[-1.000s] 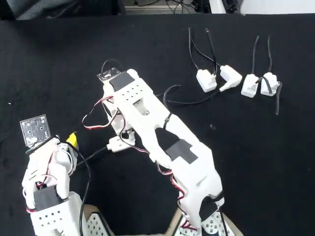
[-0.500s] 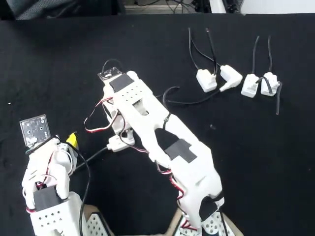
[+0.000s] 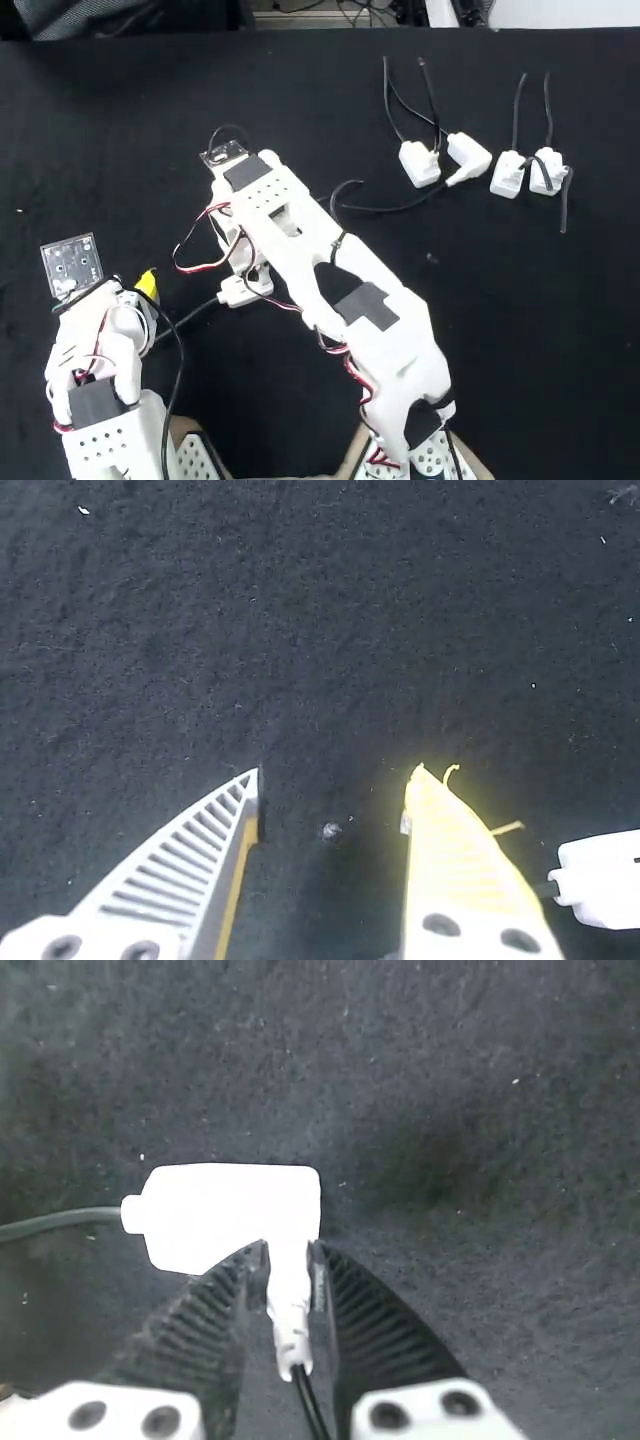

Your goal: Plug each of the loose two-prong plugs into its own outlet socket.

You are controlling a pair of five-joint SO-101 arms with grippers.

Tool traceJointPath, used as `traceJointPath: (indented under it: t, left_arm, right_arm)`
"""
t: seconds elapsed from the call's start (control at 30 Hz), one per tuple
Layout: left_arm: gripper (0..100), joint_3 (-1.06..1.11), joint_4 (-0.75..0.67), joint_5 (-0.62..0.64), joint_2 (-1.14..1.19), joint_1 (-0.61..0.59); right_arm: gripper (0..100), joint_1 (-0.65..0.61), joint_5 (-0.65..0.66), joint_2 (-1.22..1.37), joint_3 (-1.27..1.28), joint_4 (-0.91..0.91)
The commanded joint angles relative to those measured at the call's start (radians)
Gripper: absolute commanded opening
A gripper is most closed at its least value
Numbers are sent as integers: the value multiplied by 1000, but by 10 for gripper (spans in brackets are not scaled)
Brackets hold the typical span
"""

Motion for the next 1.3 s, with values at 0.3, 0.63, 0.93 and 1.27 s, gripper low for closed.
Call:
traceJointPath:
  t: [0.3, 0.63, 0.93, 1.27]
  left_arm:
    - [238, 48, -32, -6, -6, 1]
    - [238, 116, -54, -2, -6, -5]
    - [238, 110, -80, 3, -6, -76]
    - [238, 111, -80, 3, -6, -74]
  right_arm:
    - [240, -28, 193, -27, -56, -3]
    - [233, -114, 545, -320, -42, 63]
    - [361, -118, 934, -400, 237, -15]
    - [359, -120, 1089, -390, 473, -325]
